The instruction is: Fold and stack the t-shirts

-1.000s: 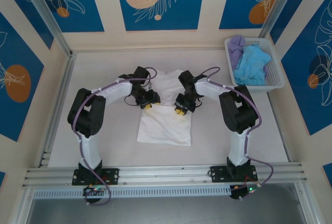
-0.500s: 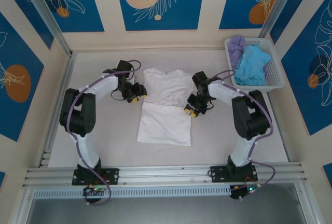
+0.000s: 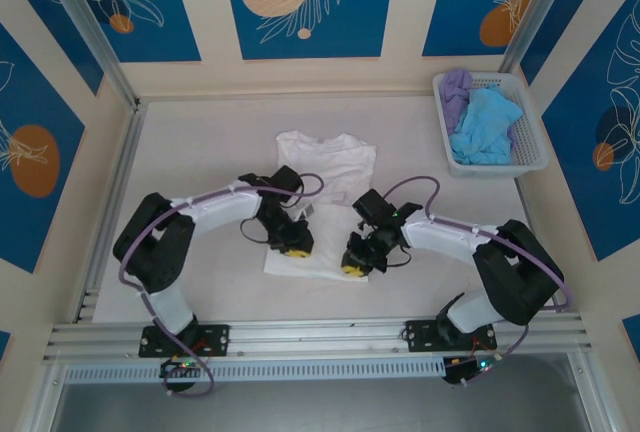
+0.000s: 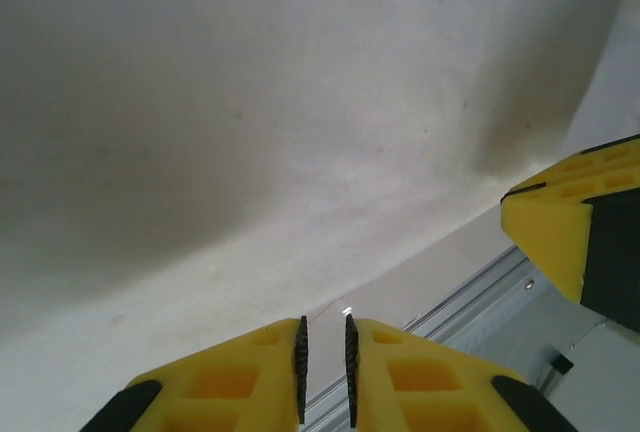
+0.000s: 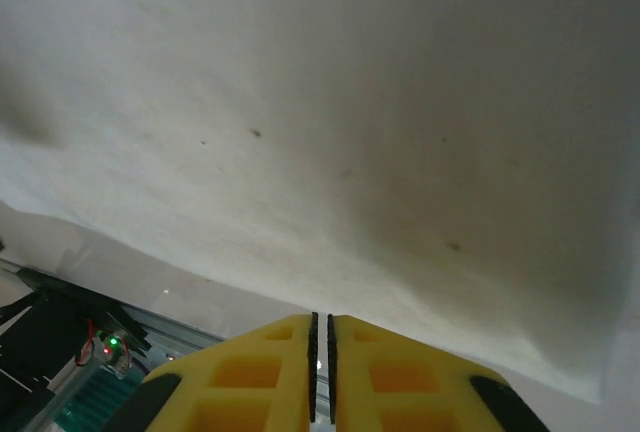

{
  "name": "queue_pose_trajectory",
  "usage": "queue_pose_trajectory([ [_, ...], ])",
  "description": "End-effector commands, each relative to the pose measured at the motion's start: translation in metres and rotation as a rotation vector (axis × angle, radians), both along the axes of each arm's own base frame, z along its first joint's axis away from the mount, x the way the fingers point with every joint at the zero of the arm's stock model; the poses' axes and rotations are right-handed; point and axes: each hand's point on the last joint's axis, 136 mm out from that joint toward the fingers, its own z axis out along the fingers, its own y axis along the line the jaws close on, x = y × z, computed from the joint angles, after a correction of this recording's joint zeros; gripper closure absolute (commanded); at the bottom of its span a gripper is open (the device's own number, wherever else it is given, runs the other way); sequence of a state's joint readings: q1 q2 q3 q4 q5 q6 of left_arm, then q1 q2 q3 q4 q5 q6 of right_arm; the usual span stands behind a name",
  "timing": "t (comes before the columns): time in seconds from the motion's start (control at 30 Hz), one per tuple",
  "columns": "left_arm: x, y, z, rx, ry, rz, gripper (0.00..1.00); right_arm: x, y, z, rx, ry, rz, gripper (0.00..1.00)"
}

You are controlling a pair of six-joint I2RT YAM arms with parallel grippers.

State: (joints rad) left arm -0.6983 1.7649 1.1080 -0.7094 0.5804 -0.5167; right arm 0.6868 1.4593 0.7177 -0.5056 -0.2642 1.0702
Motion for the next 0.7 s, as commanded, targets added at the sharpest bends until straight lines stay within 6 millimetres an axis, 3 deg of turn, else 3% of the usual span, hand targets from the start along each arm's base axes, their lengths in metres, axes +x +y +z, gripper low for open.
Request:
queue_pose_trajectory([
  [0.0,-0.015,-0.024,-0.002,-0.060,0.046,-0.055,0.82,-0.007,0.009,-0.006,0.013,0.035,0.004,0.88],
  [0.1,-0.024,-0.037,-0.007,-0.054,0.058,-0.084,0.82,-0.016,-0.006,-0.020,-0.059,0.069,-0.007,0.90],
  [0.2,-0.027,-0.033,-0.021,0.013,0.035,-0.099,0.81,-0.023,-0.020,-0.028,-0.103,0.087,-0.026,0.90],
  [0.33,-0.031,-0.005,-0.044,0.147,0.010,-0.094,0.83,-0.032,-0.037,-0.039,-0.162,0.113,-0.040,0.90],
  [0.67,-0.033,0.059,-0.056,0.365,-0.108,-0.097,0.81,-0.040,-0.061,-0.050,-0.252,0.142,-0.066,0.90],
])
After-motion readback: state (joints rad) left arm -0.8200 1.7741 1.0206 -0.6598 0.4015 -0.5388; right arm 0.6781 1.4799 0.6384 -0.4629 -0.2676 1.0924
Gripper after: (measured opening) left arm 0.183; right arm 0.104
